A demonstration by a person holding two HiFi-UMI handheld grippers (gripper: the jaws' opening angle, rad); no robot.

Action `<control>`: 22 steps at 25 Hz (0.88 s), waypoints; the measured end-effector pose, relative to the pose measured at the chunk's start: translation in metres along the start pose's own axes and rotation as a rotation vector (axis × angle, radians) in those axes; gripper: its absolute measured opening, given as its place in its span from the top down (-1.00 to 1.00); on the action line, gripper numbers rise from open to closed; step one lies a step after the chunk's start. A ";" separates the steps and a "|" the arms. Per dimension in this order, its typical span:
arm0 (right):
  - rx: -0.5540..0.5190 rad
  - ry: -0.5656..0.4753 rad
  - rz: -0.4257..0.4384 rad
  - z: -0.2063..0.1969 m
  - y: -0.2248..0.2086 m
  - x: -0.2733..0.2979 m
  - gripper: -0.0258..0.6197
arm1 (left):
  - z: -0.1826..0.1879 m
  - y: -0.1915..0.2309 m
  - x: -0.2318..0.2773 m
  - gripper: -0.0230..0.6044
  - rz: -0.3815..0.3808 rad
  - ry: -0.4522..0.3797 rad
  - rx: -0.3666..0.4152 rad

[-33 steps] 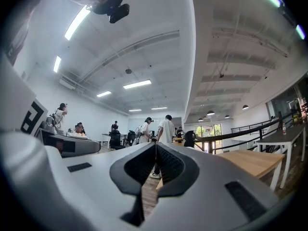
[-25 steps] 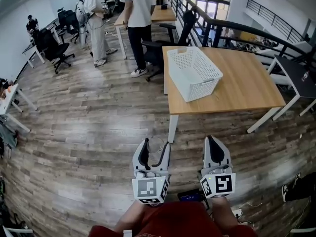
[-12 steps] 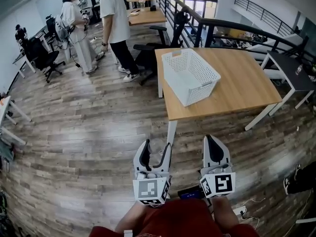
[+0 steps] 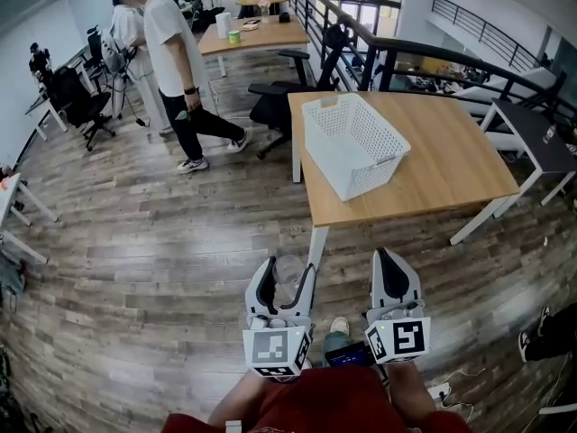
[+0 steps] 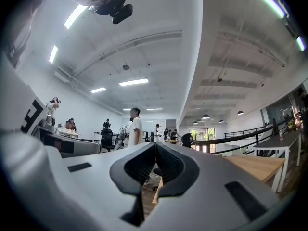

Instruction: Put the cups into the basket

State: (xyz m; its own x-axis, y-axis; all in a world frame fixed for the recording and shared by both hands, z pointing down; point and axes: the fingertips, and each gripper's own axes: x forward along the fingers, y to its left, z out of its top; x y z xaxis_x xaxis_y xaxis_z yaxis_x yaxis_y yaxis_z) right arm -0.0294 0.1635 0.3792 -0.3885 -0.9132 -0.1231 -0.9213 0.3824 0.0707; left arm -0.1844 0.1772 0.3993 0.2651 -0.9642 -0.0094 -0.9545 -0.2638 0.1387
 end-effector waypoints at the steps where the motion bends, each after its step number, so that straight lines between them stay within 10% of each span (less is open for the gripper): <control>1: 0.002 -0.003 0.002 0.000 -0.001 0.003 0.88 | 0.001 0.001 0.002 0.00 0.003 0.001 0.001; 22: 0.027 0.013 -0.028 -0.020 -0.097 0.066 0.88 | -0.001 -0.028 0.113 0.00 -0.017 0.022 -0.040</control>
State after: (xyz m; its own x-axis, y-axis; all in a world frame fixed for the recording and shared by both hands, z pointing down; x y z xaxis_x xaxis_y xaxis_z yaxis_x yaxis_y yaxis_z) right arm 0.0346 0.0631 0.3839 -0.3626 -0.9252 -0.1121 -0.9319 0.3603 0.0407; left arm -0.1277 0.0758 0.3957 0.2846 -0.9586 0.0100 -0.9438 -0.2784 0.1781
